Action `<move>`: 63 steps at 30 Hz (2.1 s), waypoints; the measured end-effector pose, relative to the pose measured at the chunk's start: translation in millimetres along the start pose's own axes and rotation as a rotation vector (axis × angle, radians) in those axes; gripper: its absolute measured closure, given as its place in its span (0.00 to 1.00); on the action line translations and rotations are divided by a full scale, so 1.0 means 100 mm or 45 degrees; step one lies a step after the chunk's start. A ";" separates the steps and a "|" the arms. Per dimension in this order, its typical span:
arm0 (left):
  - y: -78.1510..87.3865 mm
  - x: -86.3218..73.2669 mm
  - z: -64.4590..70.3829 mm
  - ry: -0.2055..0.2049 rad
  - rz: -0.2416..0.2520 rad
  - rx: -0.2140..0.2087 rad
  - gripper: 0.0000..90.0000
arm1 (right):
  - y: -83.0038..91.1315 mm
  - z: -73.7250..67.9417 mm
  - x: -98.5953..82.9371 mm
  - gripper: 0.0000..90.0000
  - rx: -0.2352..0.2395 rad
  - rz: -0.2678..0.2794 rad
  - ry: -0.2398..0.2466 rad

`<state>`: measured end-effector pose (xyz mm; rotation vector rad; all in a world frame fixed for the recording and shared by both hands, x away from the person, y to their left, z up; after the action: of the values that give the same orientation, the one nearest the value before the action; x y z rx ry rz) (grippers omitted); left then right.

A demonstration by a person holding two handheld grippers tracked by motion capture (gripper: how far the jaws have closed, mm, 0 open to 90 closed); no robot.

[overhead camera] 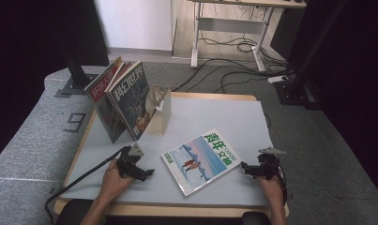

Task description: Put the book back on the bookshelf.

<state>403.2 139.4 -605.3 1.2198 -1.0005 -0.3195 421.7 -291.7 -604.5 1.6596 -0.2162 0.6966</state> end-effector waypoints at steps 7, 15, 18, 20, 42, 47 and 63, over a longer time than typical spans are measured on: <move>0.00 0.00 0.00 0.000 0.000 0.000 0.00 | 0.00 0.00 0.00 0.00 -0.001 0.000 0.001; 0.01 0.01 0.00 -0.003 -0.011 -0.016 0.00 | 0.03 -0.04 -0.01 0.02 0.001 -0.011 0.023; 0.05 0.06 0.02 0.029 0.027 -0.101 0.03 | 0.06 -0.11 0.00 0.02 0.020 -0.002 0.037; 0.08 0.11 0.04 0.040 0.064 -0.134 0.05 | 0.08 -0.17 0.00 0.02 0.030 0.003 0.053; -0.07 0.71 0.28 -0.148 0.052 -0.164 0.02 | 0.19 -0.65 -0.01 0.02 0.103 0.036 0.164; -0.14 0.78 0.32 -0.179 0.024 -0.171 0.02 | 0.20 -0.74 -0.02 0.02 0.117 0.028 0.184; -0.21 0.68 0.38 -0.190 -0.043 -0.254 0.01 | 0.16 -0.93 -0.03 0.02 0.156 0.005 0.224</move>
<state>417.5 60.6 -591.8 1.0441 -1.0499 -0.5304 381.3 -208.5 -588.0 1.7032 -0.0512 0.8686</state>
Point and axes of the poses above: each handheld gripper's, and its own axes: y roughly backward along the jaws, x roughly out of its top, z roughly to its right, the point moved 10 cm from there along -y, roughly forward along the jaws, and after that the axes turned 13 degrees about -z, right-handed, at the moved point
